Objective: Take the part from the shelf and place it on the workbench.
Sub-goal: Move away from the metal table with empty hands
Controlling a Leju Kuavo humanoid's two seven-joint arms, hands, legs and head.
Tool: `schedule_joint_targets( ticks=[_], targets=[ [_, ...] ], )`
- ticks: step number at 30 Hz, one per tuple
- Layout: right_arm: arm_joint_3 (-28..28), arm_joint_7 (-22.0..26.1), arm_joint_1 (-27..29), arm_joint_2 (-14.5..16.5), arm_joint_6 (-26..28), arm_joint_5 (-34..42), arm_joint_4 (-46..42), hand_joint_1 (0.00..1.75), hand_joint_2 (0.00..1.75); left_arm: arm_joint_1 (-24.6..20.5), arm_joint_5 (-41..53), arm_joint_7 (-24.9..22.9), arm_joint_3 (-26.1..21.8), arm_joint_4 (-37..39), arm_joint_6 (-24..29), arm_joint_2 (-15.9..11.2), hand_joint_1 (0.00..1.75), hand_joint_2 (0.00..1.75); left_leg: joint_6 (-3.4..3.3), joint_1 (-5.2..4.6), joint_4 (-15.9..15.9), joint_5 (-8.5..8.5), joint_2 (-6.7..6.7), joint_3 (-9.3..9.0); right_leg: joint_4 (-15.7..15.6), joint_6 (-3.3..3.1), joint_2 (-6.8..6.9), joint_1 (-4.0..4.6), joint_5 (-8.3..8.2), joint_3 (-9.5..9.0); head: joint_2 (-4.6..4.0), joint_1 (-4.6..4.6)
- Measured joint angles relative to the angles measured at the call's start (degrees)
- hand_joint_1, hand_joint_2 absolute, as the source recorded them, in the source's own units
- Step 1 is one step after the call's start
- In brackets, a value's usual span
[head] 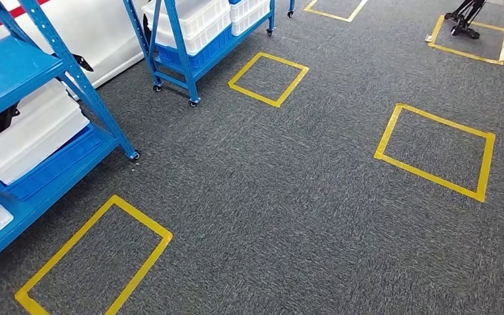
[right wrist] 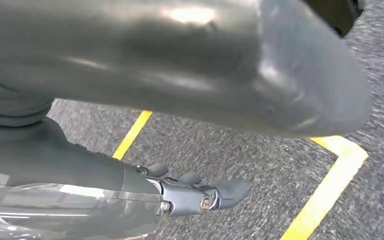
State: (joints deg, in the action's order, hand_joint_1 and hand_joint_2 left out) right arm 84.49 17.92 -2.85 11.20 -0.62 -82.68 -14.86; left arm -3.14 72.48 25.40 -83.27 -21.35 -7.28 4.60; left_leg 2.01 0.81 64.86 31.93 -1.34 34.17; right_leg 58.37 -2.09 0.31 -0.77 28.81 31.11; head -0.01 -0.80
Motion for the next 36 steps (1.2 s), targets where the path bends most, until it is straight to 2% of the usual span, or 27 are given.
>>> schedule_joint_targets(
  ticks=[2,3,4,6,9,11,12,14,15,16,17,18,19,20,21,22,23,25,26,27,29,30,31,33,34,35,36],
  targets=[
    [0.0,0.0,0.2,0.0,0.0,0.0,0.0,0.0,0.0,0.0,0.0,0.0,0.0,0.0,0.0,0.0,0.0,0.0,0.25,0.0,7.4,3.25,0.78,3.44,0.1,-0.26,1.37,0.32,0.11,0.08,-0.01,-0.17],
    [0.0,-0.1,0.2,0.0,0.0,0.0,0.0,0.0,0.0,0.0,0.0,0.0,0.0,0.0,0.0,0.0,0.0,0.0,0.27,0.0,9.2,3.55,0.89,4.25,0.1,-0.35,2.01,0.46,0.18,0.08,0.0,-0.17],
    [0.0,-0.1,0.2,0.0,0.0,-0.1,0.0,0.0,0.0,0.1,0.0,0.0,0.0,0.0,-0.1,0.0,0.0,0.0,0.21,-0.01,9.0,2.83,0.98,4.09,0.1,-0.41,2.59,0.57,0.24,0.04,0.0,-0.18],
    [-0.1,-0.3,0.1,0.0,0.0,-0.1,0.0,0.0,0.0,0.3,0.0,0.0,0.0,0.0,-0.1,0.0,0.0,0.0,0.07,-0.03,6.6,0.93,1.09,2.85,0.1,-0.45,3.28,0.67,0.34,-0.07,0.01,-0.18],
    [-0.1,-0.3,0.1,0.1,0.0,-0.2,0.0,0.0,0.0,0.3,0.0,0.0,0.0,0.0,-0.1,0.0,0.0,0.0,0.03,-0.04,5.7,0.34,1.13,2.36,0.1,-0.44,3.43,0.68,0.37,-0.11,0.01,-0.19],
    [-0.1,-0.4,0.1,0.1,0.0,-0.2,0.0,0.0,0.0,0.3,0.0,0.0,0.0,0.0,-0.1,0.0,0.0,0.0,-0.08,-0.08,3.1,-0.89,1.45,1.06,0.1,-0.4,3.72,0.71,0.43,-0.2,0.01,-0.18],
    [-0.1,-0.4,0.1,0.1,0.0,-0.2,0.0,0.0,0.0,0.2,0.0,0.0,0.0,0.0,-0.1,0.0,0.0,0.0,-0.28,-0.2,0.0,-1.94,2.57,-0.5,0.1,-0.32,4.08,0.77,0.52,-0.35,0.01,-0.17],
    [-0.3,-0.9,0.0,0.2,0.3,-0.6,0.0,0.0,0.0,0.2,0.1,-0.1,0.0,0.0,-0.1,0.0,0.0,0.0,-1.41,-0.62,-5.5,-3.74,3.54,-3.02,0.2,0.54,5.48,0.81,0.93,-0.9,0.01,-0.12],
    [-0.4,-1.3,-0.1,0.2,0.4,-0.8,0.0,0.0,0.0,0.2,0.1,-0.2,0.0,0.0,-0.1,0.0,0.0,0.0,-2.07,-0.73,-7.6,-4.39,3.64,-3.94,0.8,1.12,5.15,0.78,1.61,-0.92,0.01,-0.05],
    [-0.6,-1.6,-0.1,0.3,0.6,-1.0,0.0,0.0,0.0,0.2,0.2,-0.2,0.0,0.0,-0.1,0.0,0.0,0.0,-2.7,-0.74,-8.0,-4.73,2.66,-3.97,2.4,1.67,4.23,0.66,2.83,-0.35,0.01,0.1],
    [-0.6,-1.9,0.0,0.3,0.7,-1.1,0.0,0.0,0.0,0.1,0.2,-0.2,0.0,0.0,-0.1,0.1,0.0,0.0,-3.02,-0.56,-8.2,-5.02,1.96,-4.05,5.2,1.96,2.59,0.5,4.57,0.93,0.01,0.22],
    [-0.7,-2.1,0.1,0.3,0.8,-1.2,0.0,0.0,0.0,-0.1,0.2,-0.2,0.0,0.0,-0.1,0.1,0.0,0.0,-3.21,-0.56,-8.3,-5.12,1.33,-3.88,8.8,2.11,1.11,0.41,6.49,2.76,0.01,0.34],
    [-0.7,-2.3,0.1,0.3,0.8,-1.2,0.0,0.0,0.0,-0.2,0.2,-0.3,0.0,0.0,-0.1,0.1,0.0,0.0,-3.31,-0.56,-8.3,-5.18,0.64,-3.73,12.4,2.18,0.43,0.32,8.01,4.61,0.0,0.41],
    [-0.7,-2.5,0.1,0.3,0.9,-1.3,0.0,0.0,0.0,-0.2,0.2,-0.3,0.0,0.0,-0.1,0.2,0.0,0.0,-3.32,-0.56,-8.2,-5.2,-0.12,-3.67,14.9,2.23,0.11,0.26,8.57,5.91,0.0,0.4],
    [-0.7,-2.7,0.1,0.3,0.9,-1.3,0.0,0.0,0.0,-0.1,0.2,-0.3,0.0,0.0,-0.1,0.3,0.0,0.0,-3.29,-0.56,-8.1,-5.2,-0.92,-3.67,15.3,2.26,-0.05,0.19,7.91,6.27,0.0,0.41],
    [-0.8,-2.9,0.2,0.3,1.0,-1.4,0.0,0.0,0.0,0.0,0.2,-0.3,0.0,0.0,-0.1,0.3,0.0,0.0,-3.21,-0.53,-8.0,-5.16,-1.78,-3.72,13.6,2.26,-0.25,0.08,6.18,5.59,0.0,0.4],
    [-0.9,-3.0,0.2,0.3,1.0,-1.4,0.0,0.0,0.0,0.0,0.2,-0.4,0.0,0.0,-0.1,0.4,0.0,0.0,-3.07,-0.47,-7.8,-5.06,-2.65,-3.76,10.2,2.26,-0.98,-0.09,3.78,4.04,0.01,0.42],
    [-1.0,-3.4,0.3,0.3,1.1,-1.6,0.0,0.0,0.0,-0.1,0.2,-0.5,0.0,0.0,-0.1,0.5,0.0,0.0,-2.5,-0.42,-7.2,-4.78,-4.14,-3.37,3.5,2.23,-4.39,-0.44,0.84,1.12,0.0,0.42],
    [-1.0,-3.5,0.3,0.3,1.1,-1.6,0.0,0.0,0.0,-0.1,0.2,-0.5,0.0,0.0,-0.1,0.6,0.0,0.0,-2.08,-0.37,-6.9,-4.74,-4.84,-3.04,1.7,2.18,-5.68,-0.52,0.4,0.42,0.0,0.43],
    [-1.1,-3.6,0.3,0.3,1.1,-1.7,0.0,0.0,0.0,-0.2,0.2,-0.5,0.0,0.0,-0.1,0.6,0.0,0.0,-1.66,-0.28,-6.8,-4.78,-5.54,-2.68,1.2,2.07,-6.28,-0.46,0.63,0.25,0.0,0.44],
    [-1.1,-3.8,0.2,0.3,1.1,-1.7,0.0,0.0,0.0,0.0,0.2,-0.5,0.0,0.0,-0.2,0.6,0.0,0.0,-0.79,0.01,-6.8,-4.95,-6.61,-2.3,0.8,1.49,-4.74,-0.32,0.46,0.08,0.01,0.45],
    [-1.2,-3.8,0.2,0.3,1.1,-1.7,0.0,0.0,0.0,0.1,0.2,-0.6,0.0,0.0,-0.2,0.7,0.0,0.0,-0.47,0.02,-6.3,-4.59,-5.59,-2.01,0.5,1.1,-3.9,-0.29,0.36,-0.12,0.01,0.34],
    [-1.2,-3.9,0.3,0.3,1.1,-1.7,0.0,0.0,0.0,0.0,0.2,-0.6,0.0,0.0,-0.2,0.7,0.0,0.0,-0.19,-0.02,-4.9,-3.67,-3.96,-1.31,0.2,0.69,-2.94,-0.29,0.28,-0.29,0.01,0.14],
    [-1.2,-3.9,0.4,0.3,1.1,-1.7,0.0,0.0,0.0,-0.2,0.2,-0.6,0.0,0.0,-0.2,0.7,0.0,0.0,0.19,-0.11,1.4,-0.28,-0.2,1.69,0.0,0.11,-0.9,-0.09,0.34,-0.46,0.01,-0.24],
    [-1.2,-3.9,0.5,0.3,1.1,-1.7,0.0,0.0,0.0,-0.3,0.2,-0.6,0.0,0.0,-0.2,0.8,0.0,0.0,0.35,-0.06,5.3,1.38,0.49,3.59,0.0,-0.07,0.13,0.06,0.45,-0.46,0.01,-0.31],
    [-1.2,-3.9,0.5,0.3,1.1,-1.7,0.0,0.0,0.0,-0.3,0.2,-0.6,0.0,0.0,-0.2,0.8,0.0,0.0,0.47,-0.02,8.2,2.29,0.78,5.02,0.0,-0.16,1.09,0.17,0.56,-0.49,0.01,-0.31],
    [-1.2,-4.0,0.5,0.3,1.1,-1.7,0.0,0.0,0.0,-0.2,0.2,-0.6,0.0,0.0,-0.2,0.8,0.0,0.0,0.52,0.01,9.2,2.08,0.92,5.46,0.1,-0.19,1.97,0.24,0.68,-0.55,0.01,-0.31]
  ],
)
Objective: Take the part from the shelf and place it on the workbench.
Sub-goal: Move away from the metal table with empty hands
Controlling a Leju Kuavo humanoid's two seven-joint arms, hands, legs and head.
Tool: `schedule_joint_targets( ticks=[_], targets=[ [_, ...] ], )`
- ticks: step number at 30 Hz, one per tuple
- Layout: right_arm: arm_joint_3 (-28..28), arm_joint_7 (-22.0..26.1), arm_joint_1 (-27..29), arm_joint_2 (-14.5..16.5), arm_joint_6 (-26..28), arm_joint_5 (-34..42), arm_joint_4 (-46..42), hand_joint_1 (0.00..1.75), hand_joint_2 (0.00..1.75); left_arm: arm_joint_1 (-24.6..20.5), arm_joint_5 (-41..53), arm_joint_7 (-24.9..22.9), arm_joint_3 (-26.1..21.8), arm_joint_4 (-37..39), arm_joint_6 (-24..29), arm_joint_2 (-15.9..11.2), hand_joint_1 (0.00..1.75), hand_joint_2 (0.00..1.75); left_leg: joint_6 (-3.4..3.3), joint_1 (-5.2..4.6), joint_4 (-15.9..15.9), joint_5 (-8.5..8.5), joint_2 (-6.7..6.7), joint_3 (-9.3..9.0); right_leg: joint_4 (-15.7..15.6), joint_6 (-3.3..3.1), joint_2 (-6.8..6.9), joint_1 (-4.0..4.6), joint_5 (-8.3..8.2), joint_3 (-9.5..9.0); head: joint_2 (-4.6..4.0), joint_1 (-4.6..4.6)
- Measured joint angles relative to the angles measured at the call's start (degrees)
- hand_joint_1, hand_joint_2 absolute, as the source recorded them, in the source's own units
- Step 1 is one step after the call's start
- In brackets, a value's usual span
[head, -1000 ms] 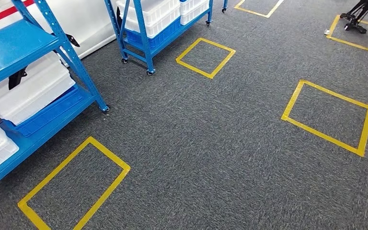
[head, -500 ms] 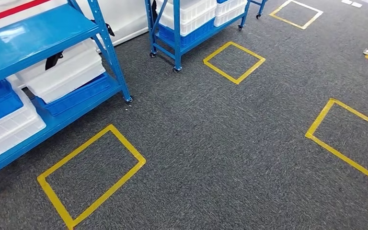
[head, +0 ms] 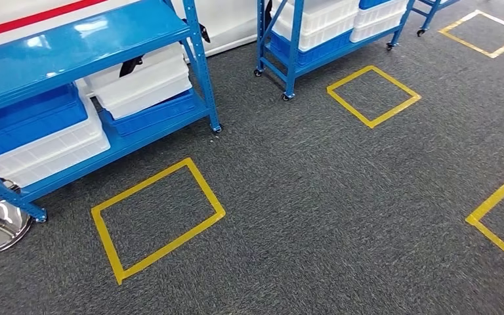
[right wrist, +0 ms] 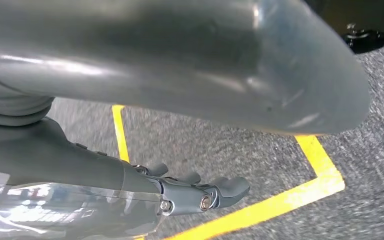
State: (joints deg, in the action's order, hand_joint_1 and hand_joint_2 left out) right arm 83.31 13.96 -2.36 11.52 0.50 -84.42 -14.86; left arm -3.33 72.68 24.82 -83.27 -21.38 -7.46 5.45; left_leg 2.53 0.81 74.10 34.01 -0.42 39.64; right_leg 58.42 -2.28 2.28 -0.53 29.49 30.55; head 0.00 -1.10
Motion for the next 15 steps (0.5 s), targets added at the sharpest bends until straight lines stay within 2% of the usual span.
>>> schedule_joint_targets(
  ticks=[1,2,4,5,6,8,9,11,12,13,14,15],
  targets=[
    [0.0,0.0,0.0,0.0,0.0,0.0,0.0,0.0,0.0,0.1,0.0,0.0,0.0,0.0,0.0,0.0,0.0,0.0,-0.02,0.0,-1.3,-1.25,0.16,-0.69,0.0,0.03,0.81,0.05,0.14,-0.13,0.0,-0.02],
    [0.0,-0.1,-0.1,0.0,0.0,0.0,0.0,0.0,0.0,0.2,0.0,0.0,0.0,0.0,0.0,0.0,0.0,0.0,-0.14,-0.03,-4.6,-3.24,0.58,-2.45,0.0,0.1,1.57,0.08,0.3,-0.35,0.0,-0.03],
    [0.0,-0.3,-0.1,0.0,0.0,-0.1,0.0,0.0,0.0,0.2,0.0,0.0,0.0,0.0,0.0,0.0,0.0,0.0,-0.76,-0.45,-12.4,-6.22,2.96,-6.46,0.0,0.42,2.93,0.26,0.66,-0.81,0.0,0.0],
    [0.0,-0.4,-0.2,0.0,-0.1,-0.1,0.0,0.0,0.0,0.1,0.0,0.0,0.0,0.0,0.0,0.0,0.0,0.0,-1.17,-0.71,-14.7,-6.86,3.83,-7.66,0.0,0.67,3.46,0.36,0.81,-0.98,0.0,0.03],
    [0.0,-0.5,-0.3,0.1,-0.1,-0.1,0.0,0.0,0.0,0.0,0.0,0.0,0.0,0.0,0.0,0.0,0.0,0.0,-1.56,-0.98,-15.8,-6.89,4.3,-8.03,0.0,0.93,3.94,0.41,0.93,-1.12,0.0,0.06],
    [-0.1,-0.7,-0.7,0.1,-0.1,-0.1,0.0,0.0,0.0,0.1,0.0,0.1,0.0,0.0,0.1,0.0,0.0,0.0,-2.29,-1.11,-16.1,-7.09,3.16,-8.0,-0.2,1.5,4.76,0.4,1.04,-1.51,0.0,0.03],
    [-0.1,-0.7,-0.8,0.1,-0.1,-0.1,0.0,0.0,0.0,0.2,0.0,0.1,0.0,0.0,0.1,0.0,0.0,0.0,-2.62,-0.99,-16.5,-7.33,2.6,-8.2,-0.1,1.84,4.15,0.33,1.23,-1.69,-0.01,0.07],
    [-0.1,-0.7,-0.9,0.0,-0.1,-0.1,0.0,0.0,0.0,0.1,0.0,0.1,0.0,0.0,0.1,0.0,0.0,0.0,-3.24,-0.58,-17.4,-7.92,1.39,-8.67,2.5,2.41,1.21,0.2,3.04,-0.69,-0.01,0.29],
    [-0.1,-0.7,-0.9,0.0,-0.1,-0.1,0.0,0.0,0.0,0.0,0.1,0.1,0.1,0.0,0.1,0.0,0.0,0.0,-3.41,-0.48,-17.6,-8.13,0.75,-8.7,5.5,2.6,-0.53,0.06,4.67,0.82,-0.01,0.45],
    [-0.1,-0.7,-0.8,0.0,-0.1,-0.1,0.0,0.0,0.0,-0.2,0.1,0.1,0.1,0.0,0.1,0.0,0.0,0.0,-3.54,-0.45,-17.6,-8.22,0.05,-8.59,9.0,2.7,-1.43,-0.02,6.35,2.74,0.0,0.51],
    [-0.1,-0.7,-0.7,0.0,-0.1,-0.1,0.0,0.0,0.0,-0.3,0.1,0.1,0.1,0.0,0.1,0.0,0.0,0.0,-3.61,-0.46,-17.6,-8.27,-0.71,-8.51,12.2,2.77,-1.8,-0.1,7.47,4.56,0.0,0.56],
    [-0.1,-0.7,-0.6,0.0,-0.2,0.0,0.0,0.0,0.0,-0.3,0.1,0.1,0.2,0.0,0.1,0.0,0.0,0.0,-3.61,-0.46,-17.5,-8.27,-1.51,-8.51,14.1,2.82,-1.95,-0.19,7.55,5.76,0.0,0.56]
  ],
)
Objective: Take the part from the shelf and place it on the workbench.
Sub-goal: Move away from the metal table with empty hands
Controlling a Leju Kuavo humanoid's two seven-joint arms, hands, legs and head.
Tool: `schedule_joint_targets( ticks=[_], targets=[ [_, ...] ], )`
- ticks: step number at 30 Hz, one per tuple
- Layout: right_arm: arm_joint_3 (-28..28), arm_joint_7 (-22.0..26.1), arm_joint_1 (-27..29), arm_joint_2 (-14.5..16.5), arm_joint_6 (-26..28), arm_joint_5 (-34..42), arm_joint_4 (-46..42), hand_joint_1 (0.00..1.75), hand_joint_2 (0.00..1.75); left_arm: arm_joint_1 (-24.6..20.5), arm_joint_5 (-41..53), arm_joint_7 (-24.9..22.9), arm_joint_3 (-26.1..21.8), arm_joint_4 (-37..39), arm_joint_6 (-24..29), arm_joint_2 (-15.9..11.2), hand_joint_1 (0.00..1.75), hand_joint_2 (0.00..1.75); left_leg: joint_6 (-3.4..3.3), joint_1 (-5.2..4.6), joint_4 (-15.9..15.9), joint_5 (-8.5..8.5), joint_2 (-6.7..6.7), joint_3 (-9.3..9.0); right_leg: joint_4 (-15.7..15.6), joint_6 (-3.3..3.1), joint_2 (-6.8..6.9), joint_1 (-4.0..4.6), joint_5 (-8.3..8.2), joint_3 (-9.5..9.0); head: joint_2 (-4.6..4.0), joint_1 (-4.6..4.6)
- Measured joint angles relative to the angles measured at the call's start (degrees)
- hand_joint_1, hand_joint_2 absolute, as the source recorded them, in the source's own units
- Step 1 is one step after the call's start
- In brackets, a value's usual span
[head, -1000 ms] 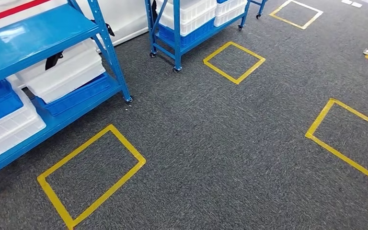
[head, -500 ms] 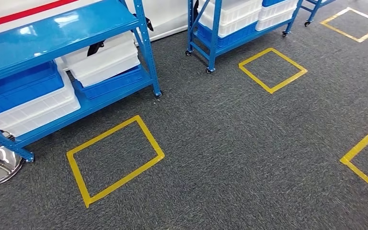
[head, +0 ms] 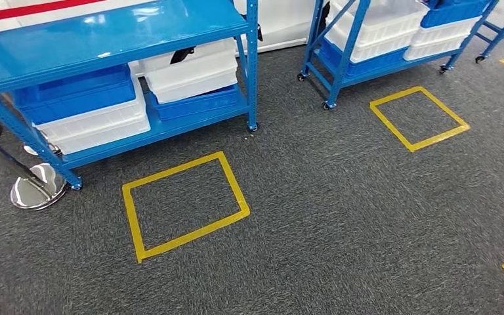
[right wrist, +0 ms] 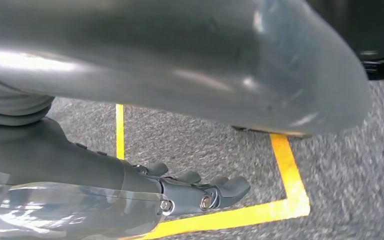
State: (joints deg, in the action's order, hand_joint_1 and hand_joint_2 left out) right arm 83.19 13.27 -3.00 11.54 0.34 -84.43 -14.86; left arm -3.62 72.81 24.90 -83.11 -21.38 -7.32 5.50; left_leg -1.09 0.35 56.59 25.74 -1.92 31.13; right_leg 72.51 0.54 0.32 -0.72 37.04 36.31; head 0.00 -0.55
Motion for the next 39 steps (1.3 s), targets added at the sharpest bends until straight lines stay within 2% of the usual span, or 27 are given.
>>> schedule_joint_targets(
  ticks=[1,2,3,5,6,8,9,11,13,14,15,16,17,19,21,24,26,27,29,30,31,32,34,35,36,37,39],
  targets=[
    [0.0,0.0,0.0,0.0,-0.1,0.1,0.0,0.0,0.0,0.0,0.0,0.0,0.0,0.0,0.0,0.0,0.0,0.0,0.04,0.02,0.1,0.03,-0.83,-0.03,-0.1,0.02,-0.1,-0.09,-1.07,0.28,0.0,-0.01],
    [0.0,0.0,0.1,0.0,-0.1,0.1,0.0,0.0,0.0,0.1,-0.1,0.0,0.0,0.0,0.0,0.0,0.0,0.0,0.13,0.07,0.2,0.09,-1.72,-0.08,-2.3,0.0,-0.39,-0.2,-3.14,-0.41,0.0,0.01],
    [0.0,0.0,0.1,0.0,-0.1,0.2,0.0,0.0,0.0,0.1,-0.1,0.1,0.0,0.0,0.0,0.0,0.0,0.0,0.3,0.15,0.4,0.21,-2.57,-0.07,-5.9,-0.05,-1.37,-0.36,-5.5,-1.73,0.0,0.02],
    [0.0,0.0,0.1,0.0,-0.1,0.4,0.0,0.0,0.0,0.0,-0.1,0.2,0.1,0.0,0.0,0.0,0.0,0.0,0.91,0.12,1.0,0.48,-4.11,0.29,-11.9,-0.13,-3.9,-0.59,-8.26,-4.02,0.0,0.1],
    [0.0,0.0,0.1,0.0,-0.1,0.4,0.0,0.0,0.0,-0.1,-0.1,0.3,0.1,0.0,0.0,0.0,0.0,0.0,1.27,0.13,1.2,0.54,-4.73,0.56,-13.1,-0.19,-4.69,-0.6,-8.5,-4.48,0.0,0.15],
    [0.0,0.0,0.0,0.0,0.0,0.5,0.0,0.0,0.0,0.0,-0.1,0.3,0.1,0.0,0.0,0.0,0.0,0.0,2.04,0.33,1.2,0.45,-5.87,0.99,-13.4,-0.58,-4.0,-0.47,-8.39,-4.56,0.0,0.19],
    [0.0,0.1,-0.1,0.0,0.1,0.7,0.0,0.0,0.0,0.1,-0.1,0.3,0.1,0.0,0.0,0.0,0.0,0.0,2.36,0.43,1.4,0.58,-5.57,1.11,-13.6,-0.93,-3.41,-0.46,-8.5,-4.68,0.0,0.21],
    [0.0,0.5,-0.1,-0.1,0.1,1.4,0.0,0.0,0.0,0.2,-0.2,0.3,0.1,0.0,0.0,0.1,0.0,0.0,2.88,0.43,4.1,2.31,-2.81,2.33,-14.1,-1.68,-2.28,-0.53,-8.69,-4.94,0.0,-0.15],
    [0.2,0.7,0.0,-0.1,0.1,1.9,0.0,0.0,0.0,-0.1,-0.2,0.3,0.1,0.0,0.1,0.1,0.0,0.0,3.25,0.38,11.1,5.9,0.42,5.49,-14.2,-2.09,-1.17,-0.37,-8.62,-5.02,0.0,-0.54],
    [0.2,0.7,0.1,-0.1,0.1,2.0,0.0,0.0,0.0,-0.2,-0.2,0.3,0.1,0.0,0.1,0.1,0.0,0.0,3.42,0.43,14.7,7.4,1.06,7.22,-14.1,-2.19,-0.63,-0.28,-8.55,-5.02,0.0,-0.59],
    [0.3,0.7,0.1,-0.1,0.1,2.0,0.0,0.0,0.0,-0.2,-0.2,0.3,0.1,0.0,0.1,0.2,0.0,0.0,3.54,0.47,17.0,7.94,1.35,8.26,-14.1,-2.25,-0.17,-0.2,-8.47,-5.04,0.0,-0.58],
    [0.3,0.7,0.1,-0.1,0.1,2.0,0.0,0.0,0.0,-0.2,-0.2,0.3,0.1,0.0,0.1,0.2,0.0,0.0,3.58,0.5,17.2,7.34,1.49,8.23,-14.0,-2.25,0.16,-0.16,-8.38,-5.1,0.0,-0.59],
    [0.3,0.7,0.1,-0.1,0.0,2.0,0.0,0.0,0.0,-0.1,-0.2,0.3,0.1,0.0,0.1,0.2,0.0,0.0,3.52,0.51,15.0,5.74,1.56,7.05,-14.0,-2.18,0.41,-0.14,-8.28,-5.22,0.0,-0.6],
    [0.3,0.8,0.0,-0.1,-0.1,2.0,0.0,0.0,0.0,0.0,-0.2,0.3,0.1,0.0,0.1,0.2,0.0,0.0,3.1,0.43,7.1,2.18,1.79,2.86,-14.0,-1.91,0.77,-0.08,-8.07,-5.55,0.0,-0.59],
    [0.3,0.8,-0.1,-0.1,-0.1,2.0,0.0,0.0,0.0,-0.1,-0.3,0.4,0.2,0.0,0.0,0.2,0.0,0.0,2.42,0.09,2.1,0.96,2.0,0.4,-13.9,-1.44,0.99,0.04,-7.95,-5.67,0.0,-0.56],
    [0.4,0.8,-0.2,-0.1,-0.1,2.2,0.0,0.0,0.0,0.1,-0.4,0.4,0.2,0.0,-0.1,0.2,0.0,0.0,1.44,-0.12,1.2,0.86,1.9,0.13,-14.1,-0.45,1.04,0.01,-7.99,-5.76,0.0,-0.55],
    [0.4,0.8,-0.2,-0.2,-0.2,2.3,-0.1,0.0,0.0,0.1,-0.5,0.5,0.2,0.0,-0.1,0.3,0.0,0.0,0.58,0.14,0.4,0.43,1.85,-0.14,-12.4,0.08,0.63,-0.01,-6.67,-5.09,-0.01,-0.42],
    [0.4,0.8,-0.2,-0.2,-0.2,2.4,-0.1,0.0,0.0,0.0,-0.5,0.5,0.2,0.0,-0.1,0.4,0.0,0.0,0.22,0.26,0.2,0.26,1.85,-0.22,-9.9,0.24,0.35,-0.02,-5.15,-3.91,-0.01,-0.28],
    [0.4,0.8,-0.2,-0.2,-0.2,2.5,-0.1,0.0,0.0,0.0,-0.6,0.5,0.2,0.0,-0.1,0.5,0.0,0.0,-0.08,0.14,0.2,0.22,1.85,-0.06,-2.5,0.39,-0.03,-0.03,-1.59,-0.1,0.0,-0.1],
    [0.4,0.8,-0.2,-0.2,-0.2,2.5,-0.1,0.0,0.0,0.0,-0.6,0.5,0.2,0.0,-0.1,0.5,0.0,0.0,-0.1,0.1,0.2,0.23,1.82,-0.02,0.5,0.46,-0.09,-0.04,-0.71,1.55,0.0,-0.08],
    [0.4,0.8,-0.1,-0.2,-0.2,2.5,-0.1,0.0,0.0,0.0,-0.6,0.5,0.2,0.0,-0.1,0.5,0.0,0.0,-0.1,0.07,0.2,0.25,1.75,-0.02,1.8,0.48,-0.11,-0.05,-0.94,2.37,0.0,-0.07],
    [0.4,0.8,-0.1,-0.2,-0.2,2.5,-0.1,0.0,0.0,0.0,-0.6,0.5,0.2,0.0,-0.1,0.5,0.0,0.0,-0.06,0.06,0.3,0.28,1.64,-0.07,0.9,0.44,-0.11,-0.05,-2.27,2.1,0.0,-0.06],
    [0.4,0.8,0.0,-0.3,-0.2,2.5,-0.1,0.0,0.0,0.0,-0.6,0.5,0.2,0.0,-0.1,0.6,0.0,0.0,0.18,0.06,0.5,0.44,1.4,-0.2,-6.4,0.1,-0.2,-0.04,-6.54,-1.23,0.0,0.03],
    [0.4,0.8,-0.1,-0.3,-0.2,2.5,-0.1,0.0,0.0,0.0,-0.6,0.5,0.2,0.0,-0.1,0.6,0.0,0.0,0.42,-0.05,0.7,0.61,1.33,-0.16,-10.0,-0.13,-0.27,0.05,-8.01,-2.9,0.0,0.1],
    [0.4,0.8,-0.1,-0.4,-0.2,2.6,-0.1,0.0,0.0,0.0,-0.7,0.5,0.2,0.0,-0.1,0.6,0.0,0.0,0.7,-0.15,0.9,0.75,1.29,-0.08,-12.6,-0.36,-0.34,0.12,-8.82,-4.02,0.0,0.15],
    [0.4,0.8,-0.1,-0.4,-0.2,2.6,-0.1,0.0,0.0,0.0,-0.7,0.5,0.2,0.0,-0.1,0.6,0.0,0.0,0.98,-0.25,1.0,0.85,1.28,0.02,-13.7,-0.57,-0.4,0.22,-8.93,-4.43,0.0,0.19],
    [0.5,0.8,-0.1,-0.4,-0.2,2.6,-0.1,0.0,0.0,0.0,-0.7,0.5,0.2,0.0,-0.1,0.7,0.0,0.0,1.61,-0.25,1.0,0.91,1.2,0.09,-14.0,-1.05,-0.31,0.28,-9.0,-4.47,0.0,0.19]
  ],
)
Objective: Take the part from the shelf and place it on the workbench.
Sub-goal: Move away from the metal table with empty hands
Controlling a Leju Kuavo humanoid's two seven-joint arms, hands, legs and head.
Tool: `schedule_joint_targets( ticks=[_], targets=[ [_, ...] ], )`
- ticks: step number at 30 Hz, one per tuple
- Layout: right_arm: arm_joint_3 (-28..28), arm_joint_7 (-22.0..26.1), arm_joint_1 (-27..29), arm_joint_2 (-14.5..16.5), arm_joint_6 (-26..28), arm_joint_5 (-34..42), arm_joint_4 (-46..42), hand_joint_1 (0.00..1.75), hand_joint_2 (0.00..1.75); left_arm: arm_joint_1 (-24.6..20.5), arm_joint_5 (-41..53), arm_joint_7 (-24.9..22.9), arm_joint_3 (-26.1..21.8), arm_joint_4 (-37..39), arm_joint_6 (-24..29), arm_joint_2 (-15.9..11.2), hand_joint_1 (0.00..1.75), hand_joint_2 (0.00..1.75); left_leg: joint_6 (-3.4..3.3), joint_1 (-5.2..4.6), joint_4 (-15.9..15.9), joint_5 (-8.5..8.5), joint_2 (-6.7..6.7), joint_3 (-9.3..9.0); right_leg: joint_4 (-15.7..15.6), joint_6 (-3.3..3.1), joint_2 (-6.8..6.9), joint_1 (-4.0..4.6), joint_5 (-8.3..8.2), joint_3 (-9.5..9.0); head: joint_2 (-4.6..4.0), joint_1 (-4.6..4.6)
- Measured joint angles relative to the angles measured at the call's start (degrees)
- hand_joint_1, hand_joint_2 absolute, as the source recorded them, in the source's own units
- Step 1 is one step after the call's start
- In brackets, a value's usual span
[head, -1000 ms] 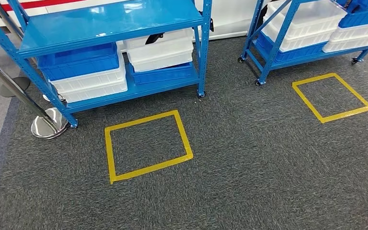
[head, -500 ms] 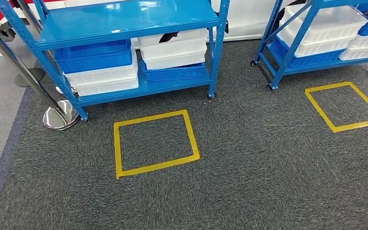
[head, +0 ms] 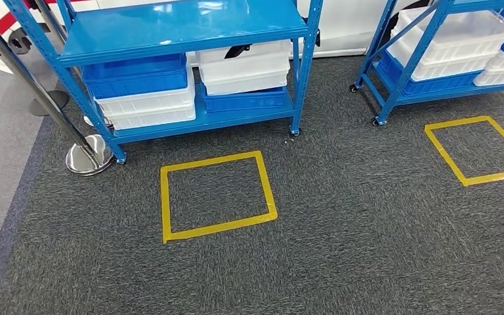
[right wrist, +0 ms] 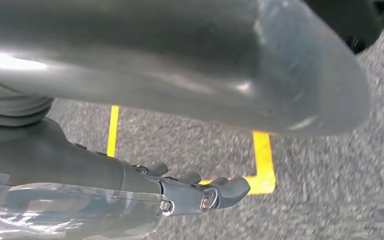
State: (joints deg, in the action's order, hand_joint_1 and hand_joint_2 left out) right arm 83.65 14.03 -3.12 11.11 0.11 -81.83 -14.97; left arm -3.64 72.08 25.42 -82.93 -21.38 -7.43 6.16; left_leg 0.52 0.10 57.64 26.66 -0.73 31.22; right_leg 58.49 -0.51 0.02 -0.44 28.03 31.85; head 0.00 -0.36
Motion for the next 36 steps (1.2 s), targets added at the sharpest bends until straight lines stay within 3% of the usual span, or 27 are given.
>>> schedule_joint_targets(
  ticks=[2,3,5,7,8,9,10,12,14,16,18,20,22,23,24,26,28,33,35,36],
  targets=[
    [0.0,-0.2,0.0,0.0,0.1,-0.2,0.0,0.0,0.0,0.0,0.0,0.0,0.0,0.0,0.0,0.1,0.0,0.0,0.64,0.14,1.4,1.04,0.0,0.5,-0.4,-0.67,0.4,-0.18,-0.22,-0.23,-0.01,-0.17],
    [0.0,-0.3,0.0,0.0,0.2,-0.3,0.0,0.0,0.0,0.0,0.0,0.0,0.0,0.0,0.0,0.1,0.0,0.0,0.95,0.23,3.5,2.4,0.05,1.45,-0.6,-0.96,0.7,-0.31,-0.29,-0.33,-0.01,-0.36],
    [0.0,-0.6,0.1,0.0,0.4,-0.7,0.0,0.0,0.0,0.0,0.0,0.0,0.0,0.0,0.0,0.1,0.0,0.0,1.49,0.45,10.7,6.13,0.26,4.76,-0.6,-1.29,1.34,-0.27,-0.16,-0.39,-0.01,-0.73],
    [0.0,-0.8,0.1,0.0,0.4,-0.8,0.0,0.0,0.0,0.1,0.1,0.0,0.0,0.0,0.0,0.2,0.0,0.0,1.87,0.61,16.2,7.76,0.34,7.47,-0.5,-1.37,2.1,-0.22,0.0,-0.47,-0.01,-0.75],
    [0.0,-0.9,0.1,0.0,0.4,-0.9,0.0,0.0,0.0,0.2,0.1,-0.1,0.0,0.0,0.0,0.2,0.0,0.0,1.96,0.66,16.0,6.91,0.46,7.43,-0.5,-1.33,2.52,-0.23,0.13,-0.58,0.0,-0.76],
    [0.0,-1.0,0.1,0.0,0.4,-0.9,0.0,0.0,0.0,0.2,0.1,-0.1,0.0,0.0,0.0,0.3,0.0,0.0,1.98,0.71,13.6,5.12,0.75,6.34,-0.4,-1.24,2.99,-0.25,0.3,-0.77,0.0,-0.77],
    [0.0,-1.1,0.1,0.0,0.4,-1.0,0.0,0.0,0.0,0.2,0.2,-0.1,0.0,0.0,0.0,0.3,0.0,0.0,1.89,0.73,9.5,2.89,1.58,4.37,-0.4,-1.08,3.48,-0.26,0.51,-1.03,0.0,-0.78],
    [-0.1,-1.3,0.1,0.0,0.4,-1.1,0.0,0.0,0.0,0.1,0.2,-0.2,0.1,0.0,0.0,0.3,0.0,0.0,1.24,0.33,2.6,0.33,3.85,1.09,-0.2,-0.56,4.41,-0.03,0.95,-1.51,0.0,-0.78],
    [-0.2,-1.3,0.0,0.0,0.4,-1.3,0.0,0.0,0.0,0.0,0.2,-0.2,0.1,0.0,0.0,0.3,0.0,0.0,0.36,-0.1,0.7,0.25,4.48,0.47,-0.2,0.01,5.28,0.21,1.2,-1.82,0.0,-0.7],
    [-0.3,-1.5,-0.2,0.0,0.4,-1.5,0.0,0.0,0.0,0.1,0.2,-0.3,0.1,0.0,0.0,0.4,0.0,0.0,-0.46,0.05,0.3,-0.01,3.2,0.49,-0.3,0.66,5.93,0.18,1.42,-2.16,0.0,-0.64],
    [-0.4,-1.6,-0.2,-0.1,0.4,-1.3,0.0,0.0,0.0,0.1,0.1,-0.4,0.2,0.0,0.0,0.4,0.0,0.0,-1.31,0.29,-0.1,-0.43,2.25,0.22,1.7,1.27,3.96,-0.01,3.11,-1.5,0.0,-0.45],
    [-0.4,-1.6,-0.2,-0.1,0.5,-0.7,0.0,0.0,0.0,-0.1,0.0,-0.5,0.3,0.0,0.0,0.6,0.0,0.0,-1.85,0.25,-0.2,-0.61,1.54,0.22,8.1,1.49,1.11,-0.17,6.63,1.58,0.0,-0.15],
    [-0.4,-1.6,-0.1,-0.1,0.4,-0.3,0.0,0.0,0.0,-0.1,-0.1,-0.5,0.3,0.0,0.1,0.7,0.0,0.0,-2.01,0.05,-0.2,-0.59,0.8,0.32,14.6,1.42,0.34,-0.18,8.91,5.18,0.0,-0.04],
    [-0.4,-1.6,-0.1,-0.1,0.4,-0.3,0.0,0.0,0.0,-0.1,-0.2,-0.5,0.4,0.0,0.1,0.8,0.0,0.0,-2.06,-0.05,-0.1,-0.51,0.43,0.28,15.6,1.31,0.27,-0.17,8.46,5.97,0.0,-0.04],
    [-0.4,-1.6,-0.1,-0.1,0.4,-0.2,0.0,0.0,0.0,-0.1,-0.4,-0.4,0.4,0.0,0.2,0.8,0.0,0.0,-2.05,-0.13,0.0,-0.4,0.07,0.19,14.4,1.13,0.24,-0.16,6.85,5.71,0.0,-0.04],
    [-0.4,-1.6,0.0,-0.1,0.4,0.0,-0.1,0.0,0.0,-0.1,-1.1,0.1,0.4,0.0,0.2,0.9,0.0,0.0,-1.93,-0.21,0.1,0.0,-0.48,-0.07,7.4,0.49,0.03,-0.05,2.36,2.87,0.0,-0.01],
    [-0.4,-1.6,-0.1,-0.1,0.4,0.1,-0.2,0.0,0.0,-0.2,-1.9,0.6,0.4,0.0,0.2,1.1,0.0,0.0,-1.44,-0.4,0.3,0.51,-0.76,-0.09,1.6,-0.02,-0.19,0.18,0.34,0.42,0.0,0.0],
    [-0.4,-1.6,-0.2,-0.1,0.6,0.3,-0.4,0.0,0.0,-0.6,-3.5,1.3,0.4,-0.1,-0.1,1.2,0.0,0.0,0.2,-0.41,1.7,1.87,-0.41,0.04,-0.3,-1.12,-0.03,0.07,0.64,-0.9,0.0,-0.15],
    [-0.4,-1.5,-0.1,-0.1,0.6,0.3,-0.5,0.0,0.0,-0.7,-4.1,1.5,0.4,-0.2,-0.1,1.2,0.0,0.0,0.96,-0.17,7.2,4.37,0.15,2.65,-0.7,-1.63,0.24,-0.1,0.89,-1.69,0.0,-0.45],
    [-0.4,-1.5,-0.1,-0.1,0.7,0.3,-0.5,0.0,0.0,-0.7,-4.3,1.5,0.4,-0.3,-0.2,1.2,0.0,0.0,1.29,-0.01,11.2,5.91,0.26,4.95,-0.7,-1.77,0.32,-0.09,1.2,-2.0,0.0,-0.56]
  ],
)
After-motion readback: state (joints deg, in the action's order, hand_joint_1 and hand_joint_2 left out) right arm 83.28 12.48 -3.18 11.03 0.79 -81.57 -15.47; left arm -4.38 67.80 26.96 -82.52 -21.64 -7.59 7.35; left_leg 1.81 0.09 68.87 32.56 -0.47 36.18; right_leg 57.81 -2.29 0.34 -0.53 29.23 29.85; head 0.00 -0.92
